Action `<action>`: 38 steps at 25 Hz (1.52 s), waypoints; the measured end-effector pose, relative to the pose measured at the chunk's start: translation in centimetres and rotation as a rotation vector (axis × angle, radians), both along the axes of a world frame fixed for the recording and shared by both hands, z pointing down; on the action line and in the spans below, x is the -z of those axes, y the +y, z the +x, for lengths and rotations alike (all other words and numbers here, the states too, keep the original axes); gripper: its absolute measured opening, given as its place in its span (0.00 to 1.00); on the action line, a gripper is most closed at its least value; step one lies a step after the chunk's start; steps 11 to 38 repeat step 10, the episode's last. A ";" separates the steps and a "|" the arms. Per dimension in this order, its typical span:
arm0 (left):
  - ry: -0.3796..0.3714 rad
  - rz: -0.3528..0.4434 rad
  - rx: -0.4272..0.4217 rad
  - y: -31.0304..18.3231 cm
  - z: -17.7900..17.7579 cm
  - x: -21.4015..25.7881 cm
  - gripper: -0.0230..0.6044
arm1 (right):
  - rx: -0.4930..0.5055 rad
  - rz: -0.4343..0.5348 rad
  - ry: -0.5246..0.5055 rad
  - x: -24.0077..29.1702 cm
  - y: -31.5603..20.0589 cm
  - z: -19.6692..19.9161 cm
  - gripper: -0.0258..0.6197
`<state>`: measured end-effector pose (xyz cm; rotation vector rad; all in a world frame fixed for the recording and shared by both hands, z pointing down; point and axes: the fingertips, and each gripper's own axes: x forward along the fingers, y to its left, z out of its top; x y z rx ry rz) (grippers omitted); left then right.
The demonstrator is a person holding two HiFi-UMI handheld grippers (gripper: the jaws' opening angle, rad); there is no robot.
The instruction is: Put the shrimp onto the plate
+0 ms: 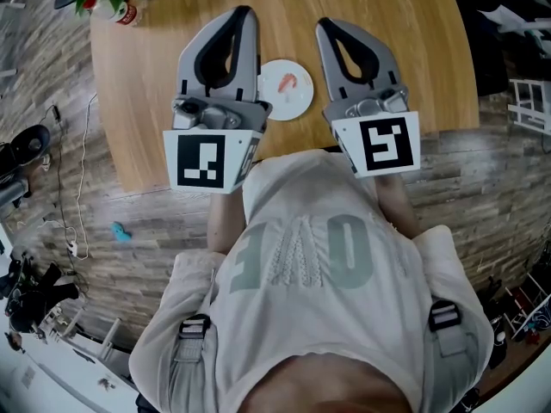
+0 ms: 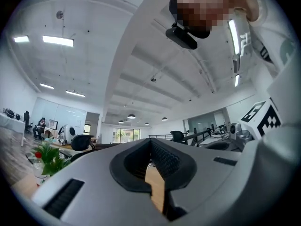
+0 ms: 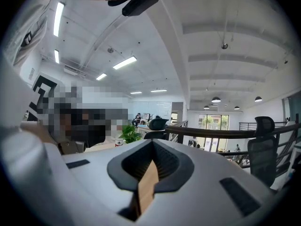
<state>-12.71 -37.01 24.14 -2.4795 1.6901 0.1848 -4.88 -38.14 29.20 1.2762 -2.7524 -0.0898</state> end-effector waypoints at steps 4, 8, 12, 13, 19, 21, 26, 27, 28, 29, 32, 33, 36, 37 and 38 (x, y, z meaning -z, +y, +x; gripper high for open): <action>-0.003 0.007 0.017 0.3 -0.2 0.3 0.05 | 0.009 -0.003 0.006 -0.2 0.0 0.2 0.07; -0.016 0.031 0.031 0.4 -0.4 0.9 0.05 | 0.024 -0.006 0.014 -0.4 -0.1 0.2 0.07; -0.023 0.047 0.034 0.4 -0.6 1.3 0.05 | 0.036 -0.005 0.020 -0.4 -0.2 0.1 0.07; -0.023 0.047 0.034 0.4 -0.6 1.3 0.05 | 0.036 -0.005 0.020 -0.4 -0.2 0.1 0.07; -0.023 0.047 0.034 0.4 -0.6 1.3 0.05 | 0.036 -0.005 0.020 -0.4 -0.2 0.1 0.07; -0.023 0.047 0.034 0.4 -0.6 1.3 0.05 | 0.036 -0.005 0.020 -0.4 -0.2 0.1 0.07; -0.023 0.047 0.034 0.4 -0.6 1.3 0.05 | 0.036 -0.005 0.020 -0.4 -0.2 0.1 0.07; -0.023 0.047 0.034 0.4 -0.6 1.3 0.05 | 0.036 -0.005 0.020 -0.4 -0.2 0.1 0.07; -0.023 0.047 0.034 0.4 -0.6 1.3 0.05 | 0.036 -0.005 0.020 -0.4 -0.2 0.1 0.07; -0.023 0.047 0.034 0.4 -0.6 1.3 0.05 | 0.036 -0.005 0.020 -0.4 -0.2 0.1 0.07; -0.023 0.047 0.034 0.4 -0.6 1.3 0.05 | 0.036 -0.005 0.020 -0.4 -0.2 0.1 0.07; -0.023 0.047 0.034 0.4 -0.6 1.3 0.05 | 0.036 -0.005 0.020 -0.4 -0.2 0.1 0.07; -0.023 0.047 0.034 0.4 -0.6 1.3 0.05 | 0.036 -0.005 0.020 -0.4 -0.2 0.1 0.07; -0.023 0.047 0.034 0.4 -0.6 1.3 0.05 | 0.036 -0.005 0.020 -0.4 -0.2 0.1 0.07; -0.023 0.047 0.034 0.4 -0.6 1.3 0.05 | 0.036 -0.005 0.020 -0.4 -0.2 0.1 0.07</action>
